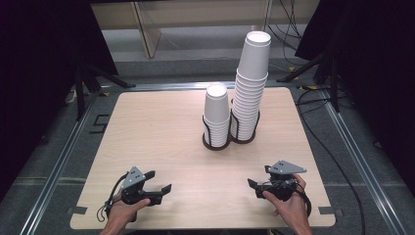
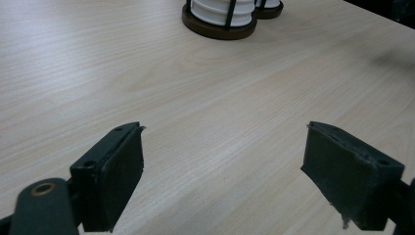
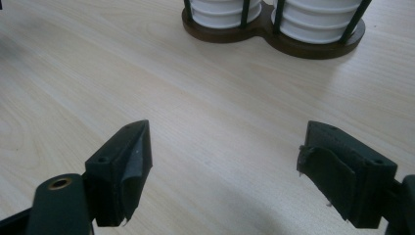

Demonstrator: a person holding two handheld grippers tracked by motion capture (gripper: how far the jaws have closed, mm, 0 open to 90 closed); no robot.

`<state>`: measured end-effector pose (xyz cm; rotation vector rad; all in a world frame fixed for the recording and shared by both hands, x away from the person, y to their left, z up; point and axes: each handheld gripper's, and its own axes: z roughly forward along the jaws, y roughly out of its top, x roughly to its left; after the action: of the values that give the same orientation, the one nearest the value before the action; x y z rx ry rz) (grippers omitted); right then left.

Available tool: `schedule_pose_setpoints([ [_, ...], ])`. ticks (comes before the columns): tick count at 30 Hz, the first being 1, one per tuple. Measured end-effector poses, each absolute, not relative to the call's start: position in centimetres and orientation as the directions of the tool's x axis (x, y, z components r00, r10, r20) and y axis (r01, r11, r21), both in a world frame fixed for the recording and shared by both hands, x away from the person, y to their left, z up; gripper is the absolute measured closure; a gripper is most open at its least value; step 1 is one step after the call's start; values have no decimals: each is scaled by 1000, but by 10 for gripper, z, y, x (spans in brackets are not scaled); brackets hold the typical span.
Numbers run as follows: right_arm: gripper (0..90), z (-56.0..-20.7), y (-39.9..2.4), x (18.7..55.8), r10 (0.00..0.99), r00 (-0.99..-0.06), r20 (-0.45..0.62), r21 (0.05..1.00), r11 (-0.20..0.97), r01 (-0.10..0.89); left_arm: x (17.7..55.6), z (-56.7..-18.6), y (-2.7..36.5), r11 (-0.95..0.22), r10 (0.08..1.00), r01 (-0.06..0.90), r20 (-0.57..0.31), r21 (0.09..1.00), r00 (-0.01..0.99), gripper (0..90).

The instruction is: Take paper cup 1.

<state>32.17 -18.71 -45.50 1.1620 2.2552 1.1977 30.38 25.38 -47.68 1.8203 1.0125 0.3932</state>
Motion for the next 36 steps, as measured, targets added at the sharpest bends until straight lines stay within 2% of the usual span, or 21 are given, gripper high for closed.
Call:
schedule_pose_setpoints([
  [36,164,-450,-190,329,787,-602,133,839,233,491,305,-475,257,-160,798,480,-173,862,577,146],
])
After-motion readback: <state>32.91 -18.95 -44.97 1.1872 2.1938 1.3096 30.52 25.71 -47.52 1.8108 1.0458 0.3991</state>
